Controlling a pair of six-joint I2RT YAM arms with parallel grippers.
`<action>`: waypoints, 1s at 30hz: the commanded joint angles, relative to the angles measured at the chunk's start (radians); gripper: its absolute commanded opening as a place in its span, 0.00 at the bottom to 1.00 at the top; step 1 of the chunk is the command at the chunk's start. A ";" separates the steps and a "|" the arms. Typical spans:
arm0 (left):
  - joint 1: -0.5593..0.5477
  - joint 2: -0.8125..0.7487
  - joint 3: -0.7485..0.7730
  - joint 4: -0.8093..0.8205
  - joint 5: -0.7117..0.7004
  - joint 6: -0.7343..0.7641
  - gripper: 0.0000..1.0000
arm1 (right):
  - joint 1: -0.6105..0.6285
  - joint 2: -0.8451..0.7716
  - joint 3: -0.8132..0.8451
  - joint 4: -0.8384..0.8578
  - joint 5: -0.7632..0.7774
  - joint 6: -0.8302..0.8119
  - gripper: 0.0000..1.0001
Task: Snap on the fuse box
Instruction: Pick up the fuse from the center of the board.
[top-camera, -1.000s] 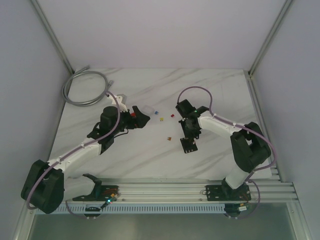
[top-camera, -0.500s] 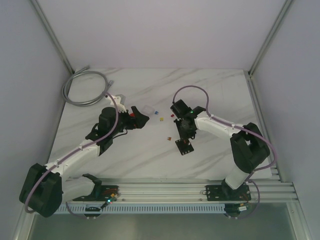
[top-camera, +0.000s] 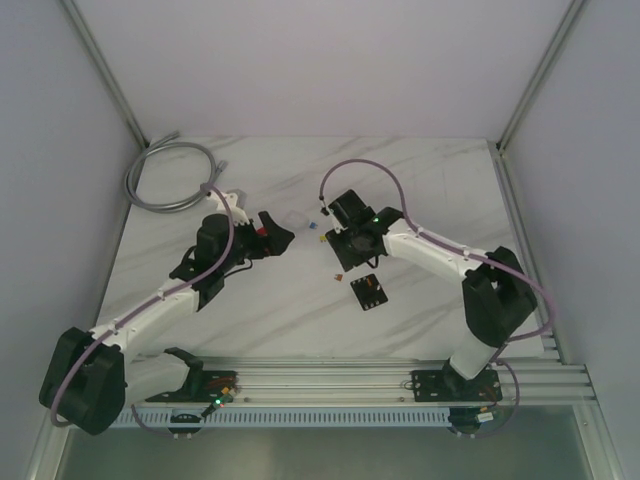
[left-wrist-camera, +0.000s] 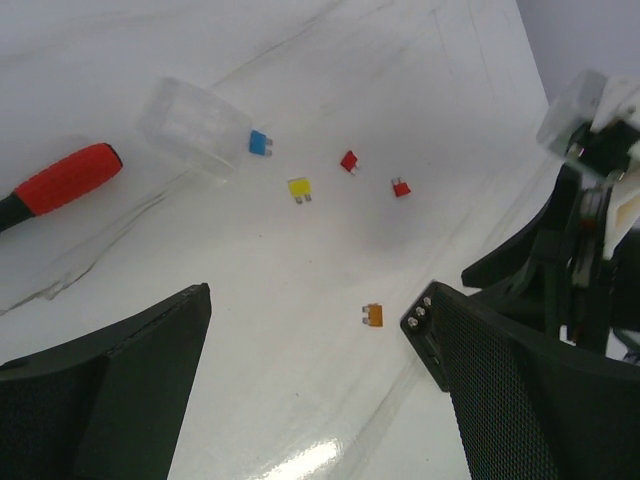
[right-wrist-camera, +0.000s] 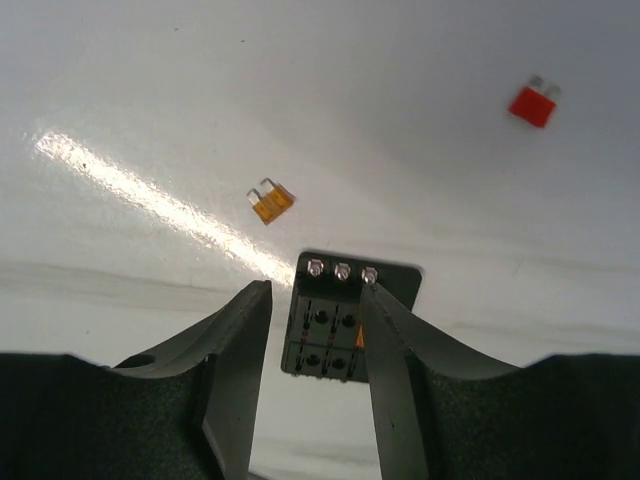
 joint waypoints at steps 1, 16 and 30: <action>0.041 0.021 -0.020 -0.015 -0.003 -0.047 1.00 | 0.020 0.068 0.033 0.044 -0.053 -0.158 0.49; 0.198 0.054 -0.106 0.059 0.120 -0.152 1.00 | 0.037 0.144 -0.052 0.188 -0.184 -0.407 0.53; 0.224 0.043 -0.120 0.059 0.117 -0.164 1.00 | 0.039 0.205 -0.067 0.192 -0.198 -0.419 0.50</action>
